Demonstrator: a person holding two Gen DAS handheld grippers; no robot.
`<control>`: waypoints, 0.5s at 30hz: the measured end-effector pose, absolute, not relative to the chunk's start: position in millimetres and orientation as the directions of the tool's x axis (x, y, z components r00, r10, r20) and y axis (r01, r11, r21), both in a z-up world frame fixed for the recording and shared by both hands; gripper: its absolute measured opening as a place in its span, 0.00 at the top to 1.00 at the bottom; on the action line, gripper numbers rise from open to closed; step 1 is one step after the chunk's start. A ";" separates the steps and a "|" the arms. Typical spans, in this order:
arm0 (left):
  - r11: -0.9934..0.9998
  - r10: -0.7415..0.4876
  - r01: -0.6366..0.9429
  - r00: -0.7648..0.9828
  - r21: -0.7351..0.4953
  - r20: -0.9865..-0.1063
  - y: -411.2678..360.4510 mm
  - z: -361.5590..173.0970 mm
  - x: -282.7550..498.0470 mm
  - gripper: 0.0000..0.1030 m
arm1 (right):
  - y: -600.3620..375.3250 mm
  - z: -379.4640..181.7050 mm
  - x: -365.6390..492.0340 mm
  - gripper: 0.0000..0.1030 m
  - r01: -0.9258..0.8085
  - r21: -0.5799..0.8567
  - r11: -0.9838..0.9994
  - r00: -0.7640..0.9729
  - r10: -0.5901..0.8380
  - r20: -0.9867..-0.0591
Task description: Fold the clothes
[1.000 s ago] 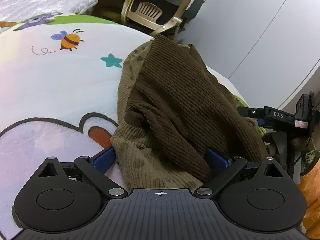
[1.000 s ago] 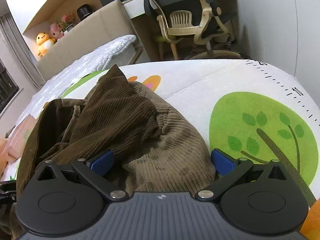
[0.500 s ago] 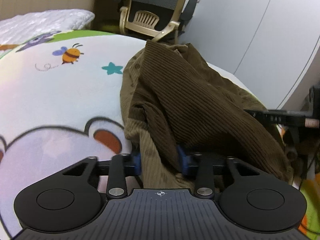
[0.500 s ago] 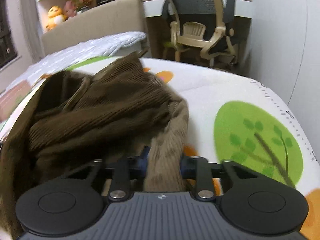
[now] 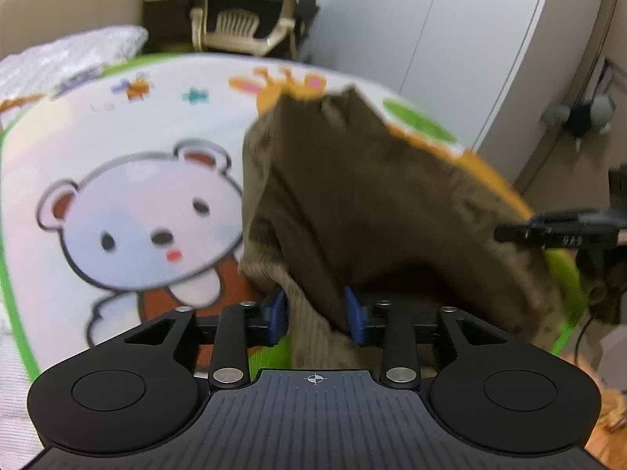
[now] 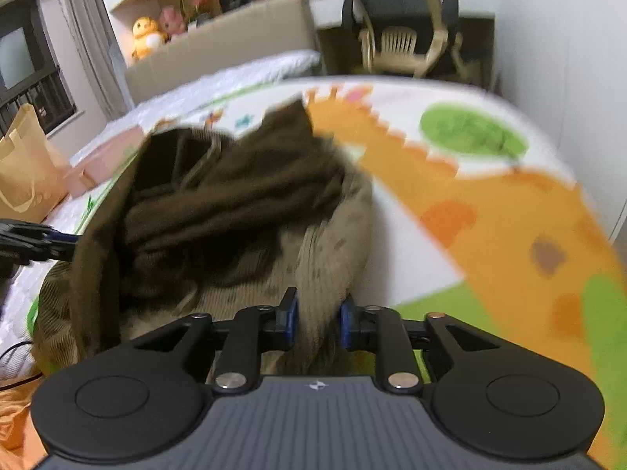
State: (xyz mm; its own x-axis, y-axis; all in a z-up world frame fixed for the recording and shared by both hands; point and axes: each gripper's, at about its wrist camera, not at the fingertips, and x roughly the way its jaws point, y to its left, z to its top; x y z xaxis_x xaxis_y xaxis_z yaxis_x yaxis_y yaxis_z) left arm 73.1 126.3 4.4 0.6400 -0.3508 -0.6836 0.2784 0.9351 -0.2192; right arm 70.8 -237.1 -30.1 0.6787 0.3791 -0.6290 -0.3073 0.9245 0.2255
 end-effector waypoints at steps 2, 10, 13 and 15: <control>0.923 -0.385 0.272 0.662 -0.273 -0.643 127.8 21.0 74.9 0.24 | -239.1 -21.3 73.2 0.52 -0.295 0.195 0.935 0.720 0.352 -0.598; 0.890 -0.455 0.266 0.593 -0.371 -0.664 74.0 14.0 116.4 0.19 | -217.4 1.0 95.4 0.47 -0.348 0.122 0.929 0.762 0.356 -0.540; 0.928 -0.372 0.271 0.627 -0.256 -0.684 71.0 2.0 132.9 0.81 | -191.2 6.4 80.4 0.45 -0.466 -0.002 0.885 0.750 0.393 -0.533; 0.937 -0.349 0.249 0.665 -0.245 -0.660 90.8 7.0 144.7 0.88 | -166.6 7.0 66.3 0.45 -0.567 -0.101 0.818 0.719 0.432 -0.545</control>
